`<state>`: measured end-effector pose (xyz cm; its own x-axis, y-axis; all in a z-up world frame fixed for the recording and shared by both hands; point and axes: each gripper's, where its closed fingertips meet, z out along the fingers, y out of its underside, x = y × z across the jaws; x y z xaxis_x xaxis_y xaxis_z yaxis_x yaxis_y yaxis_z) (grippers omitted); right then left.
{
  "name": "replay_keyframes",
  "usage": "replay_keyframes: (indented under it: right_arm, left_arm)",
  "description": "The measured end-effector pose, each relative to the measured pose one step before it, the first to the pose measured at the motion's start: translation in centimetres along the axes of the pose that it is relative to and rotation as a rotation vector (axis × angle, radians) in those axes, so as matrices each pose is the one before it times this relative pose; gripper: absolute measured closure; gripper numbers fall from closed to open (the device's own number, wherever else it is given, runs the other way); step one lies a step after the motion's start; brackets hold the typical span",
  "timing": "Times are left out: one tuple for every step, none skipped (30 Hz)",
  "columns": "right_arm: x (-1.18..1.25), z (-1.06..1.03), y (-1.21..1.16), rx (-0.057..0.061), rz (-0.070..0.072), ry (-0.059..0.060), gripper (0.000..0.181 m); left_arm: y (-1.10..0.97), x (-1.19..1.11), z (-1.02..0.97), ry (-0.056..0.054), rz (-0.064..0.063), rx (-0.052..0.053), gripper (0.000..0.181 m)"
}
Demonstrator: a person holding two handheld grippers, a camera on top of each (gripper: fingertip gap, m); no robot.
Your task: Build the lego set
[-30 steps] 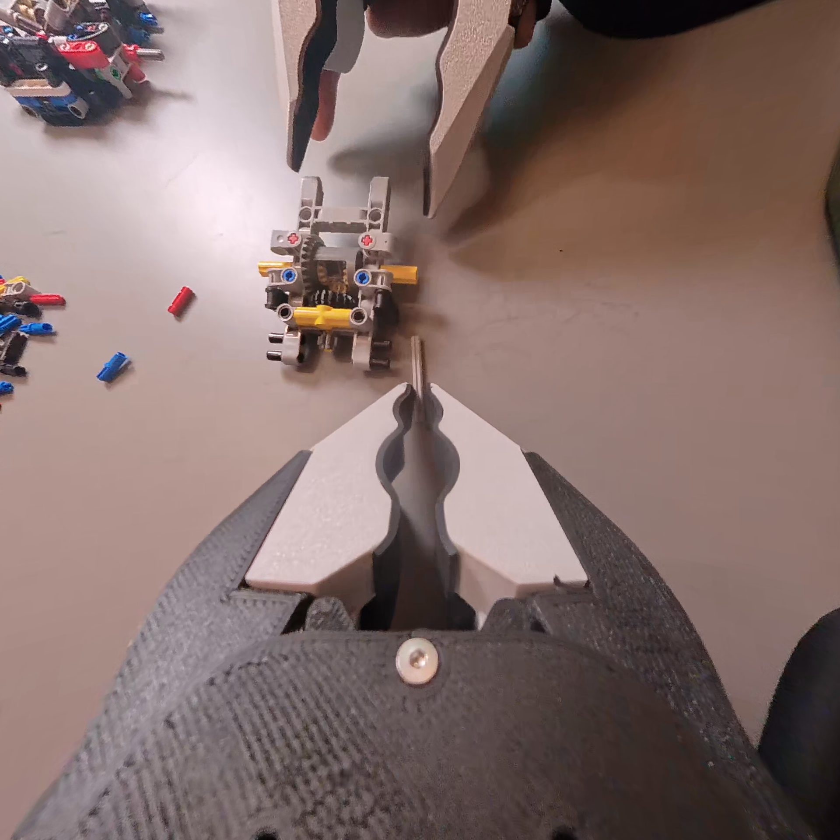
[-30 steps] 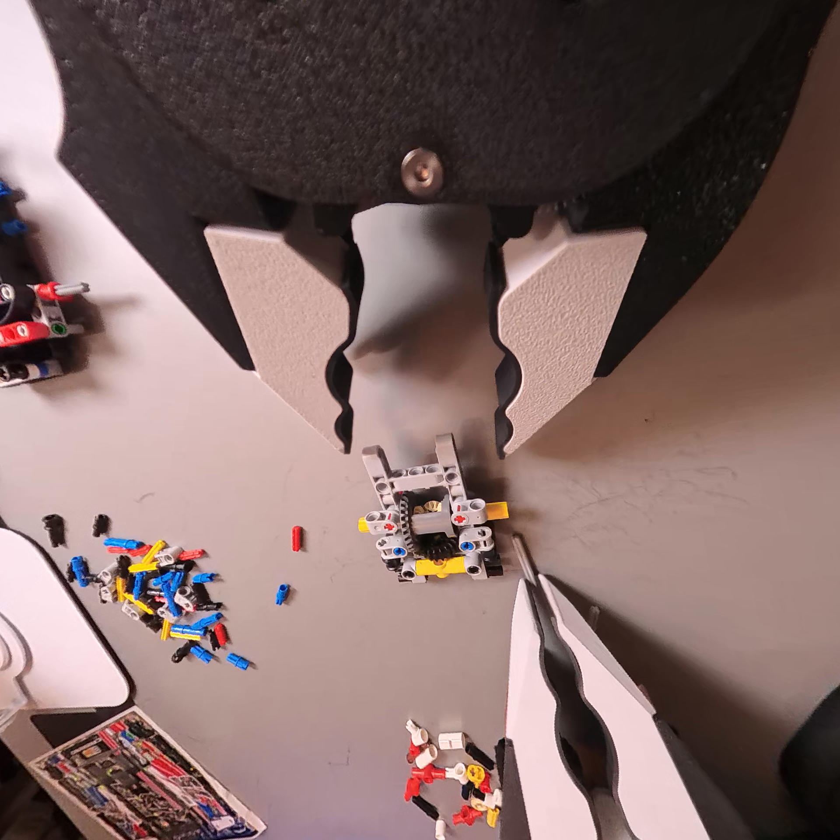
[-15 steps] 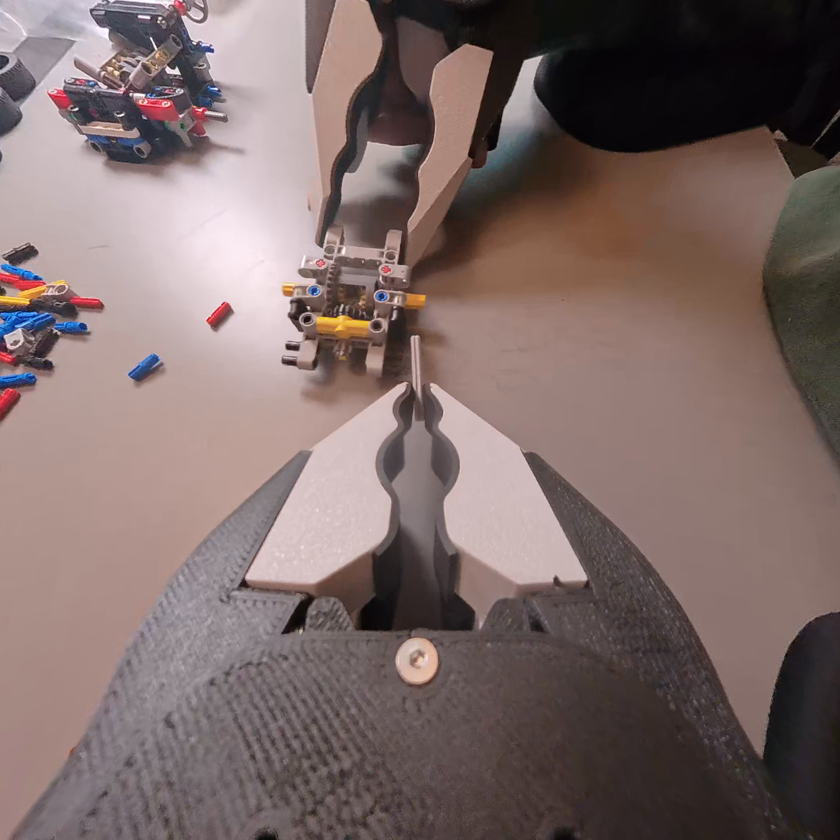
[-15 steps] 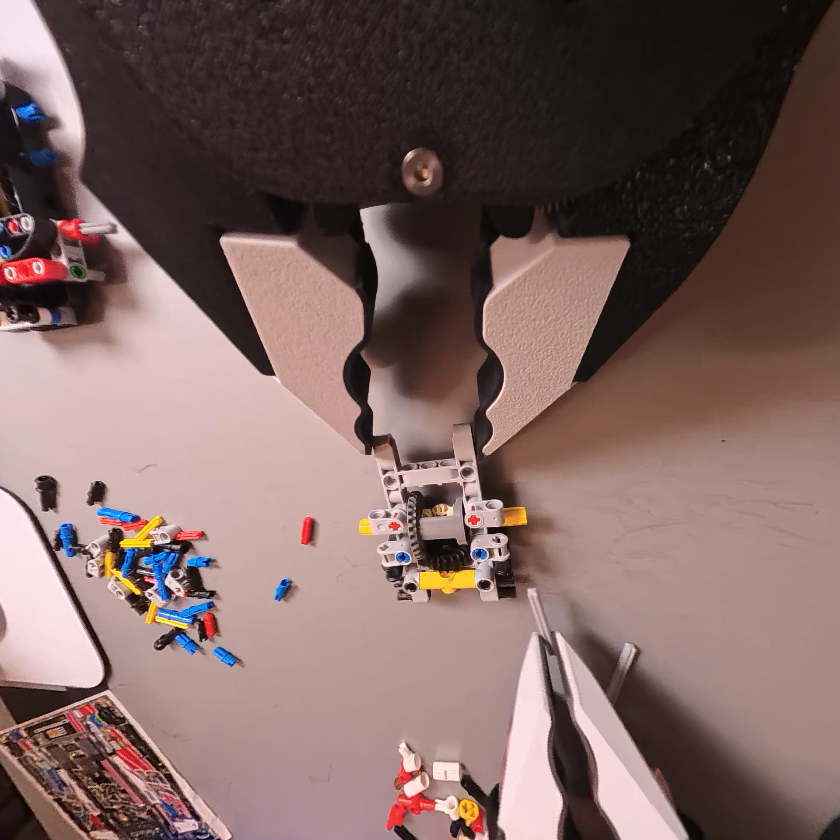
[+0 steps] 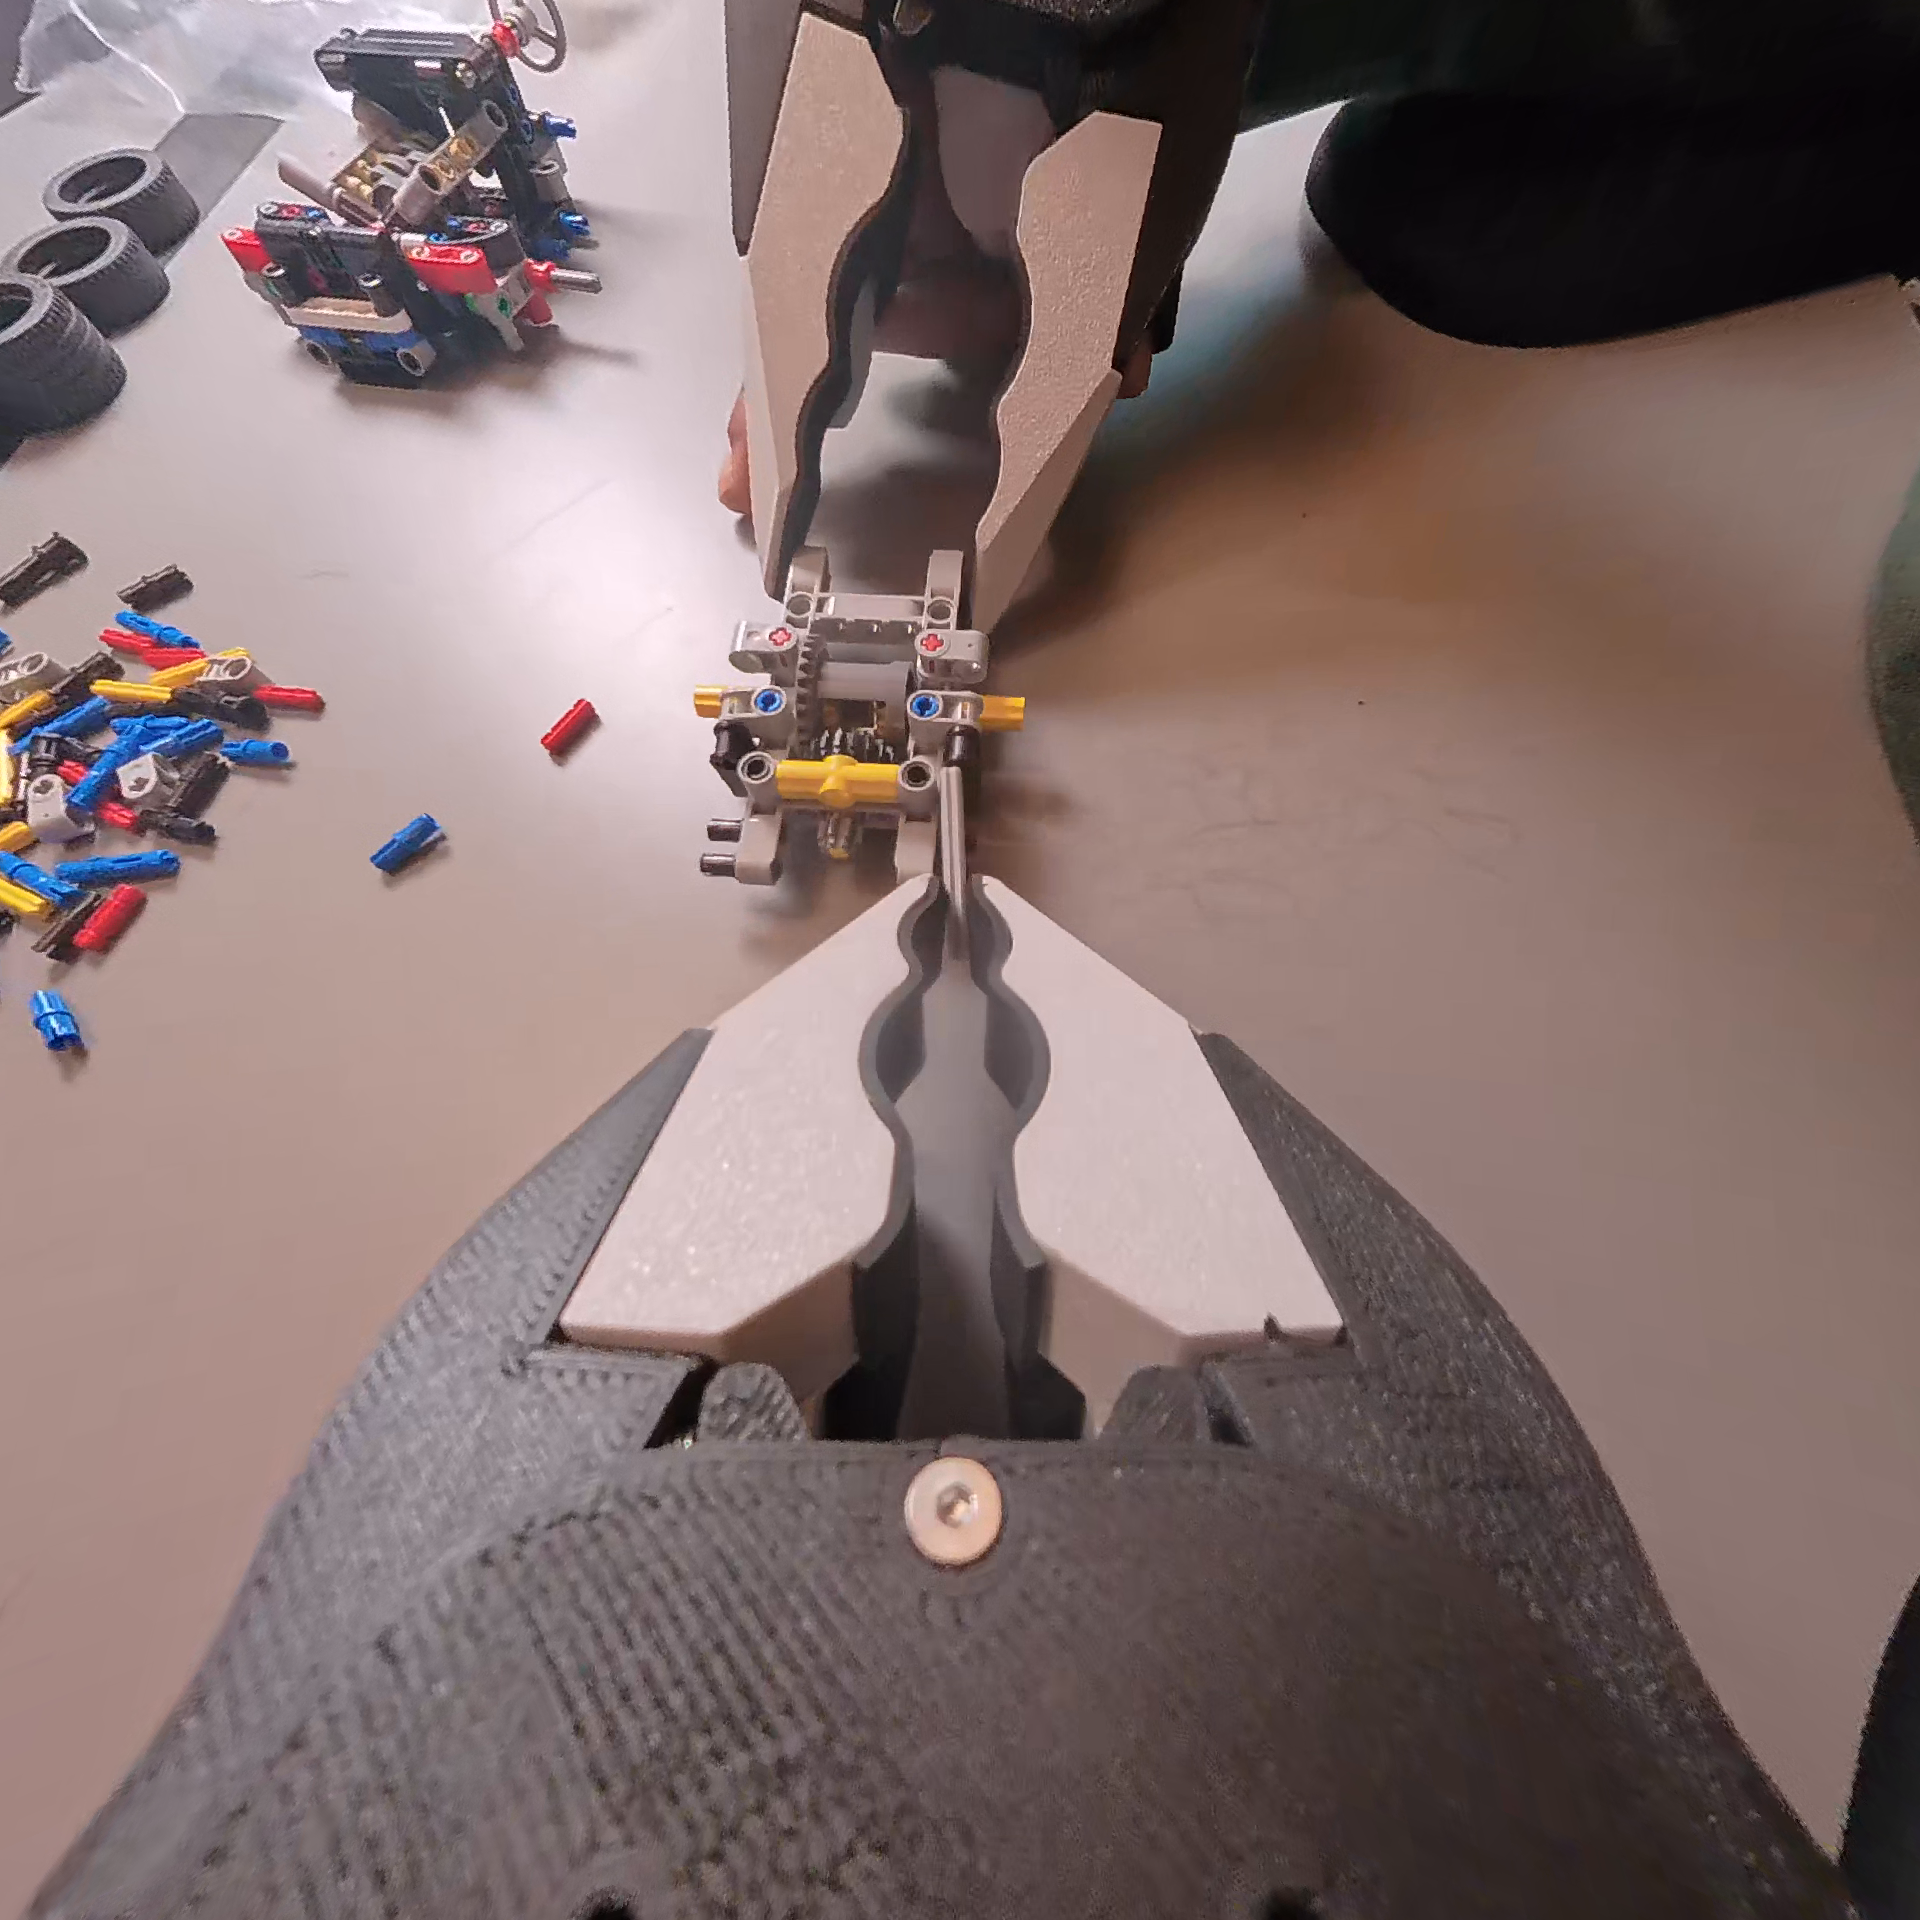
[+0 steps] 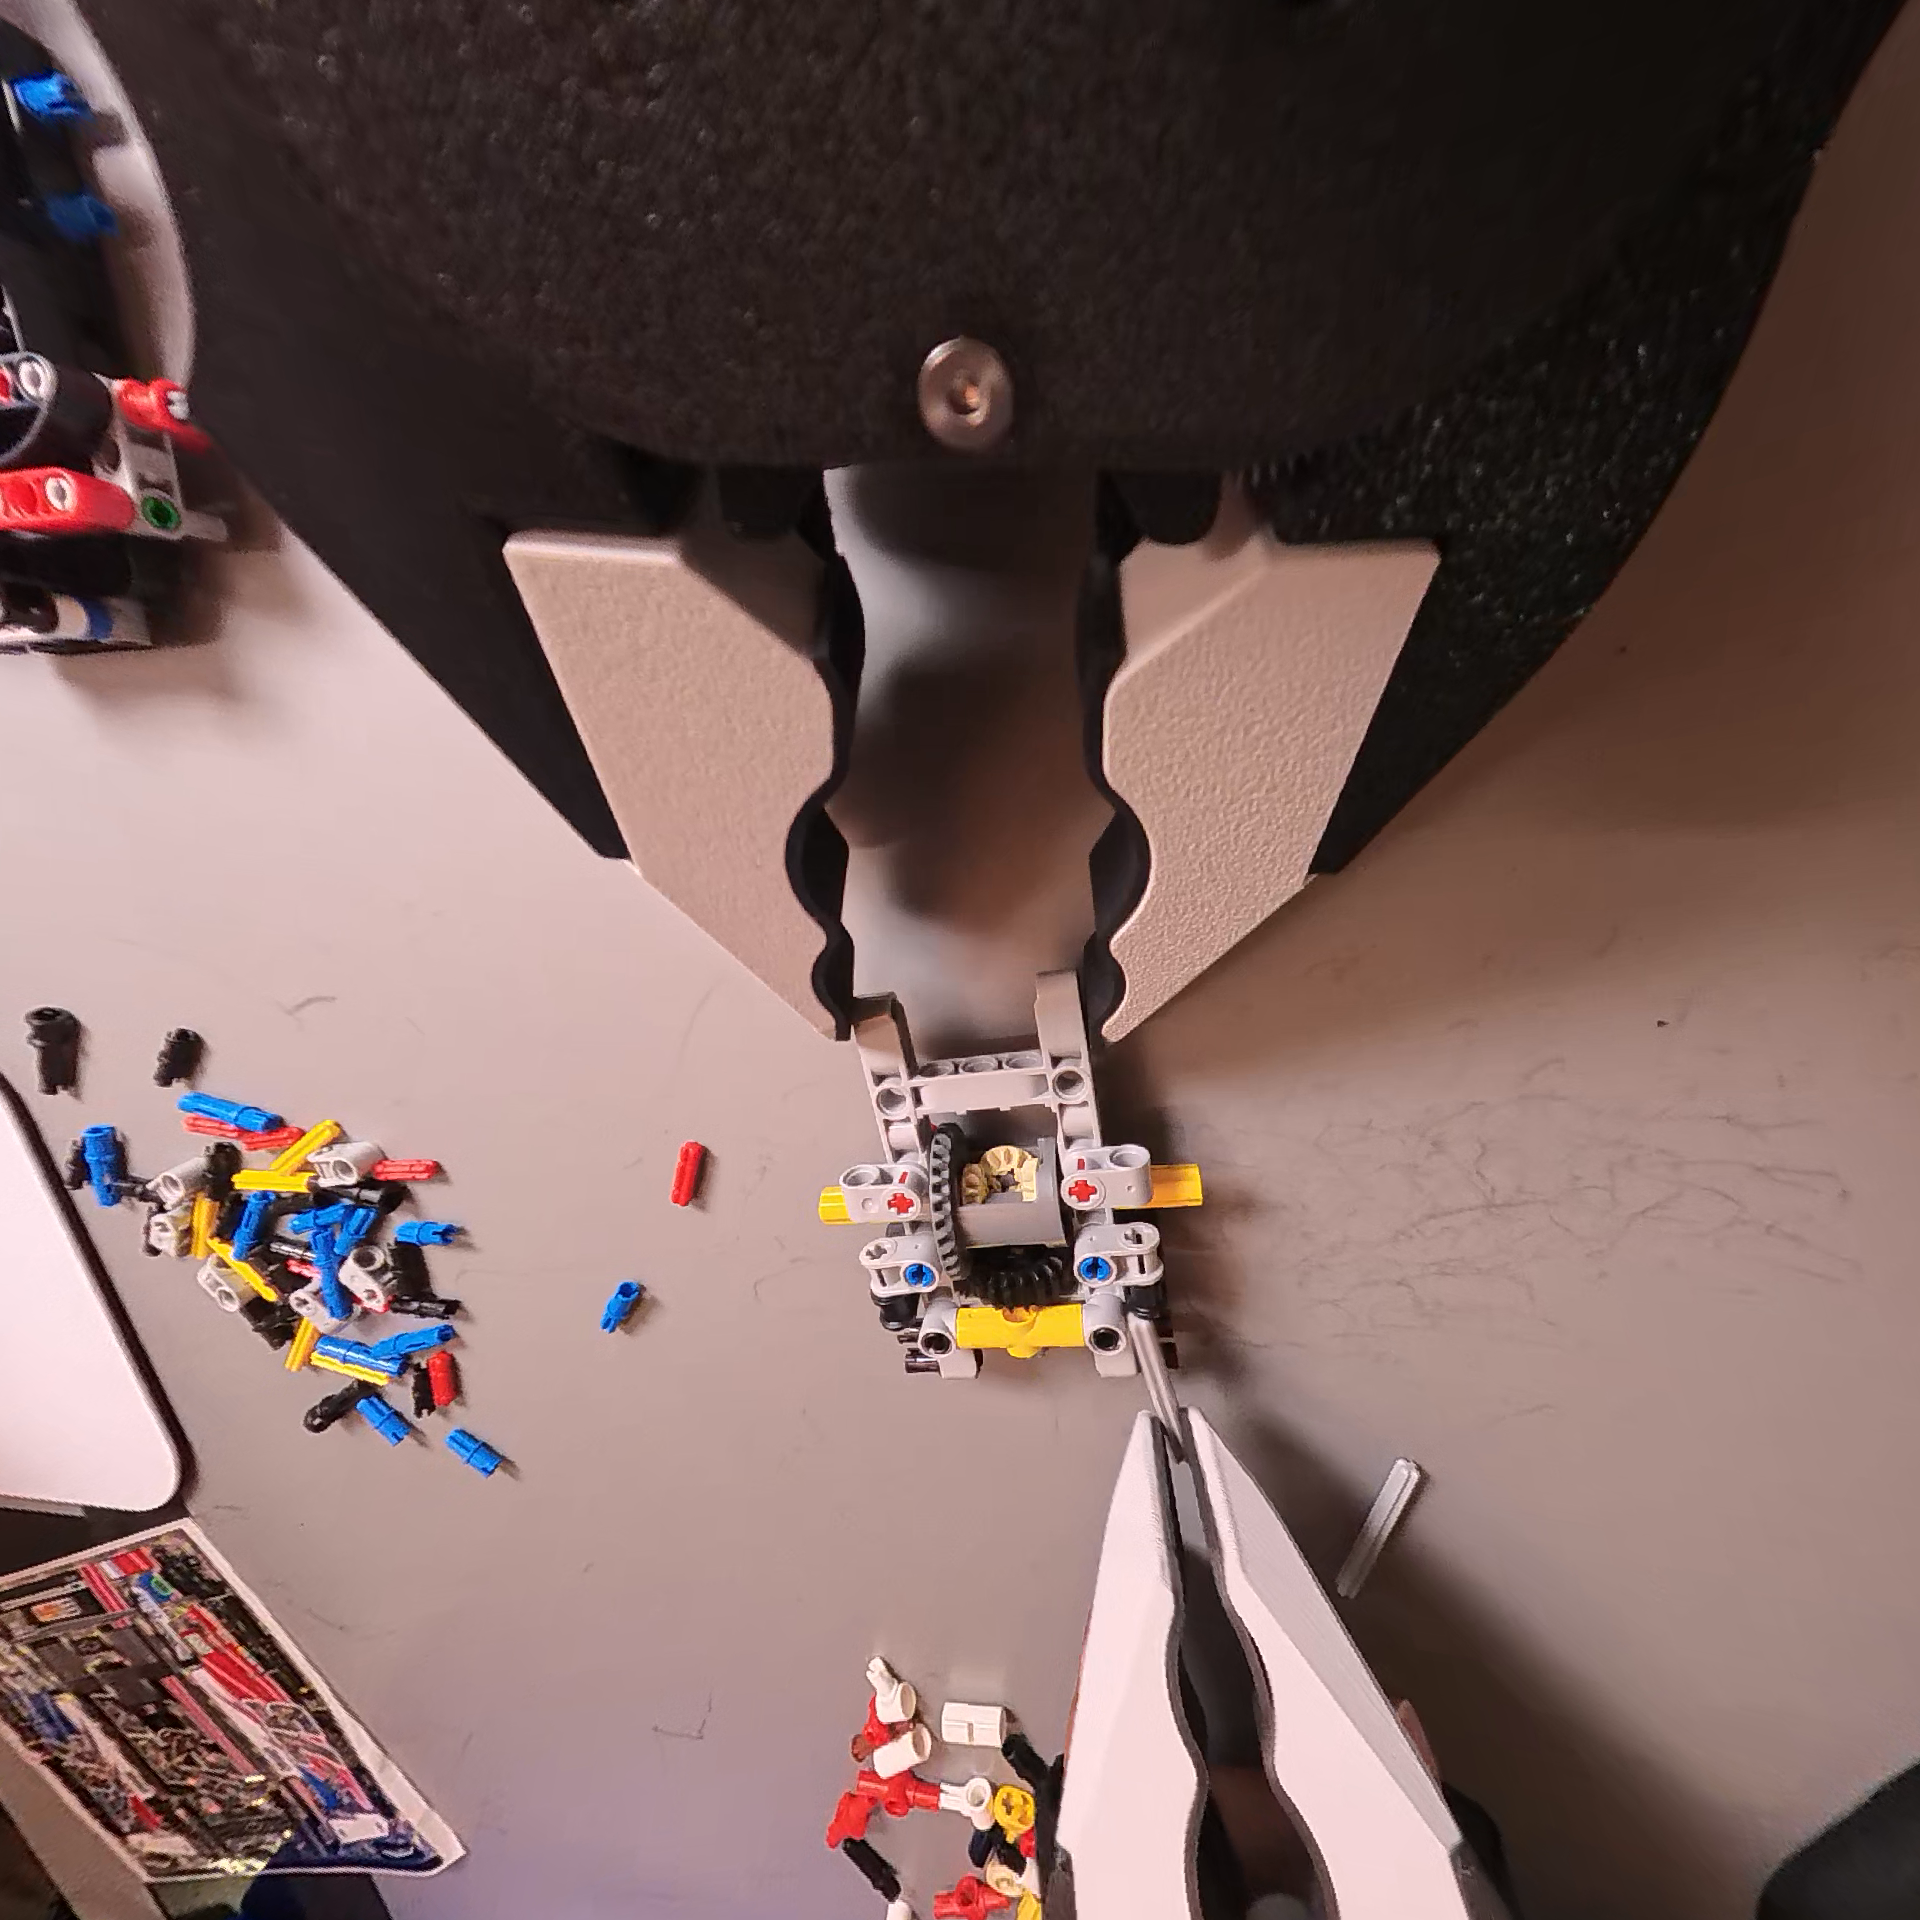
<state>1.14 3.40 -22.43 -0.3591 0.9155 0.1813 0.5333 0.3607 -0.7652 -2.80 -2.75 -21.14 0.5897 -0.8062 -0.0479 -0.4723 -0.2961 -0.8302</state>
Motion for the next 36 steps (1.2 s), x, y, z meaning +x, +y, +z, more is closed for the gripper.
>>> replay_keyframes:
  right_arm:
    - [-0.025,0.008,-0.016,0.0003,-0.0012,-0.0004,0.138]
    - [-0.007,-0.003,-0.004,0.0002,-0.0008,0.0007,0.138]
    - [-0.006,0.002,-0.005,0.0001,-0.0004,0.0,0.138]
    - [-0.005,-0.004,-0.002,0.0003,-0.0008,0.0002,0.138]
    - [-0.02,-0.002,-0.006,0.0003,-0.0009,-0.0004,0.138]
    - [-0.016,0.0,0.009,0.0002,-0.0005,-0.001,0.138]
    - [-0.023,0.003,-0.006,0.0002,-0.0003,-0.0011,0.138]
    - [-0.013,-0.007,0.003,0.0002,-0.0001,-0.0007,0.138]
    - [0.001,-0.001,0.002,0.0001,-0.0001,-0.0006,0.138]
    - [-0.02,0.001,-0.003,0.0002,0.0,-0.0014,0.138]
    - [-0.032,-0.006,0.002,0.0003,-0.0004,-0.0022,0.138]
    - [-0.013,0.001,-0.001,0.0001,0.0,-0.001,0.138]
    - [-0.011,0.007,-0.005,0.0,0.0003,-0.0009,0.138]
    - [-0.003,0.005,0.0,-0.0001,0.0007,-0.0007,0.138]
    - [-0.014,-0.002,0.004,0.0,0.0005,-0.0014,0.138]
    - [0.0,0.001,0.007,-0.0004,0.0016,-0.0007,0.138]
    - [-0.003,0.005,0.009,-0.0007,0.0028,-0.0013,0.138]
    - [-0.014,-0.005,0.019,-0.0007,0.0035,-0.0021,0.138]
    - [-0.024,0.0,0.019,-0.0011,0.0047,-0.0025,0.138]
    - [-0.032,-0.017,0.021,-0.0012,0.0051,-0.0034,0.138]
    - [-0.067,-0.014,0.017,-0.0006,0.0027,-0.0039,0.138]
    - [-0.044,-0.015,0.011,-0.0005,0.0018,-0.0004,0.138]
    - [0.001,-0.013,-0.002,-0.0007,0.0002,0.0023,0.138]
    - [0.0,-0.03,0.023,-0.0024,-0.0017,0.0022,0.138]
    - [-0.023,-0.031,0.032,-0.0037,0.0027,-0.0008,0.138]
    - [-0.014,-0.021,0.021,-0.0031,0.0037,-0.0005,0.138]
    - [-0.002,-0.022,0.034,-0.0036,0.0019,0.0011,0.138]
    - [0.0,-0.027,0.029,-0.0048,0.0049,-0.0002,0.138]
    - [-0.02,-0.041,0.048,-0.0042,0.005,-0.0013,0.138]
    - [-0.013,-0.031,0.041,-0.0032,0.0045,0.0006,0.138]
    - [-0.011,-0.029,0.017,-0.0023,0.0038,0.0009,0.138]
    - [-0.015,-0.022,0.024,-0.0027,0.0032,0.0018,0.138]
    - [-0.012,-0.022,0.024,-0.0034,0.0013,0.0031,0.138]
    - [-0.013,-0.032,-0.013,-0.0015,0.0007,0.0043,0.138]
    - [-0.023,-0.031,-0.035,-0.0004,0.0011,0.0037,0.138]
    - [-0.044,-0.047,-0.005,-0.0026,0.0001,0.0017,0.138]
  left_arm:
    - [0.013,0.028,0.016,0.0014,0.0014,-0.0013,0.179]
    - [0.008,0.051,0.012,0.0015,0.0026,-0.0007,0.179]
    - [0.005,0.052,0.017,0.0019,0.0021,-0.0007,0.179]
    - [-0.01,0.049,0.018,0.0017,0.0009,-0.0005,0.179]
    - [-0.001,0.038,0.035,0.0007,0.0011,-0.0014,0.179]
    - [0.027,0.022,0.023,-0.001,0.0025,-0.0024,0.179]
    - [0.009,0.005,0.015,-0.002,0.0031,-0.0012,0.179]
    - [-0.001,0.005,-0.002,-0.0017,0.0029,-0.0001,0.179]
    - [-0.01,0.014,0.007,-0.0014,0.0032,0.0001,0.179]
    - [-0.008,0.019,-0.002,-0.0012,0.0053,0.0004,0.179]
    - [-0.002,0.026,0.002,-0.0026,0.0087,0.0002,0.179]
    - [0.011,-0.002,0.004,-0.0045,0.0108,-0.0004,0.179]
    - [0.012,-0.014,0.01,-0.0052,0.0108,-0.0011,0.179]
    - [0.009,-0.002,0.02,-0.005,0.0116,-0.0006,0.18]
    - [-0.008,0.002,0.0,-0.0057,0.0141,0.0006,0.18]
    - [-0.016,-0.012,-0.002,-0.0075,0.0183,0.0018,0.18]
    - [-0.05,0.003,-0.009,-0.0094,0.0249,0.0035,0.18]
    - [-0.048,0.005,-0.007,-0.0124,0.0306,0.0039,0.18]
    - [-0.017,0.002,0.01,-0.0142,0.0319,0.002,0.18]
    - [-0.001,0.04,0.03,-0.0133,0.0324,-0.0001,0.18]
    - [0.032,0.031,0.029,-0.0152,0.0344,-0.0016,0.18]
    - [0.048,-0.006,0.049,-0.019,0.0353,-0.0041,0.18]
    - [0.042,-0.005,0.056,-0.0186,0.0341,-0.006,0.18]
    - [-0.012,-0.012,0.026,-0.0183,0.0319,-0.006,0.18]
    - [-0.011,-0.063,0.028,-0.0202,0.0316,-0.0088,0.18]
    - [-0.001,-0.062,0.046,-0.0218,0.0361,-0.0122,0.18]
    - [-0.017,-0.047,0.031,-0.0228,0.0384,-0.0115,0.18]
    - [-0.056,-0.046,0.038,-0.0227,0.0346,-0.0091,0.18]
    - [-0.076,-0.017,0.02,-0.0206,0.0288,-0.006,0.18]
    - [-0.107,-0.036,0.003,-0.0194,0.0231,-0.0024,0.18]
    - [-0.111,-0.025,-0.004,-0.0158,0.016,-0.0001,0.18]
    - [-0.074,0.017,0.016,-0.0071,0.0031,-0.0021,0.18]
    - [0.058,0.022,0.047,-0.0003,-0.0096,-0.0085,0.18]
    - [0.124,0.024,0.065,0.003,-0.0126,-0.0121,0.18]
    - [0.065,0.008,0.032,0.0011,-0.0043,-0.0086,0.18]
    - [-0.033,-0.009,-0.011,-0.0025,0.0042,-0.0039,0.18]
